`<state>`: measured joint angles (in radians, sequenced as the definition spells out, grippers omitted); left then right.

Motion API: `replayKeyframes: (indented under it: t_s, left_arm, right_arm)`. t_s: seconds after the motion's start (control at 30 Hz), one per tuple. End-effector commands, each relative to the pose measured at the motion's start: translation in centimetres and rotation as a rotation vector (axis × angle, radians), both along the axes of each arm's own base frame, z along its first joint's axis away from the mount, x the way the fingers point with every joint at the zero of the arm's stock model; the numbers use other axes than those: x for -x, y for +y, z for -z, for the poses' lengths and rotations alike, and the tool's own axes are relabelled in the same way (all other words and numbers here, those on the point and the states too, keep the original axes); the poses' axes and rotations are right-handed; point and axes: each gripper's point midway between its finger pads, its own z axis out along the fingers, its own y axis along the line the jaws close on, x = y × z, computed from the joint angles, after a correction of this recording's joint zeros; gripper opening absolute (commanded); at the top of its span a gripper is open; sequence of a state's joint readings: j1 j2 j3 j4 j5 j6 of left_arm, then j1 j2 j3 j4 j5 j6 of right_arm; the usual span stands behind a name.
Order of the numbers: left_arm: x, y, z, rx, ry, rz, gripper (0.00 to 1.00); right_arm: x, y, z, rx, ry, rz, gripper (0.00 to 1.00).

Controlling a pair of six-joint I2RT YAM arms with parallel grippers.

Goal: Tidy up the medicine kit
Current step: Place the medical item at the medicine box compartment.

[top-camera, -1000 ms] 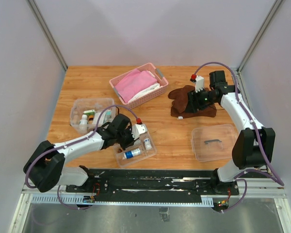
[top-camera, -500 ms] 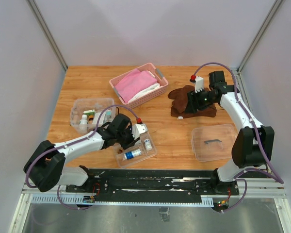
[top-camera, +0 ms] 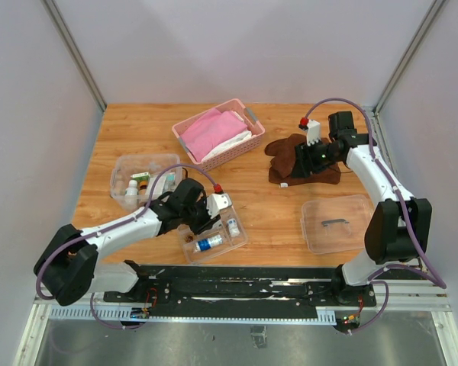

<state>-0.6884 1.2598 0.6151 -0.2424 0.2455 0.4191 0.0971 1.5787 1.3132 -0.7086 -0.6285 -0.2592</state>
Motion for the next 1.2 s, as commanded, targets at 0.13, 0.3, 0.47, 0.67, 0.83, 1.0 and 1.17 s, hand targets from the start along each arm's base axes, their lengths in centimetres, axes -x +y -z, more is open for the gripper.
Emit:
replayKeyframes:
  t_s: [0.13,0.3,0.47,0.67,0.83,1.0,1.17]
  left_arm:
    - [0.1,0.2,-0.9,0.012,-0.018,0.001,0.37]
    - [0.3,0.6,-0.4,-0.011,-0.010,-0.001,0.35]
    - [0.4,0.7,0.2,-0.023,-0.002,0.008,0.26]
    - [0.8,0.6,1.1,-0.035,0.035,0.026,0.18]
    - [0.8,0.6,1.6,-0.046,0.043,0.031,0.17]
    - [0.8,0.6,2.0,-0.049,0.051,0.030,0.18]
    - [0.6,0.3,1.9,-0.042,0.045,0.034,0.19]
  right_arm:
    - [0.1,-0.1,0.0,-0.007,0.016,-0.003,0.55]
    - [0.1,-0.1,0.0,-0.009,0.015,-0.003,0.55]
    - [0.1,-0.1,-0.1,-0.010,0.013,-0.004,0.55]
    - [0.2,-0.1,-0.2,-0.011,0.012,-0.003,0.55]
    - [0.3,-0.1,-0.2,-0.012,0.013,-0.004,0.55]
    - [0.3,0.0,-0.2,-0.014,0.013,-0.004,0.55]
    - [0.3,-0.1,-0.1,-0.014,0.018,-0.002,0.55]
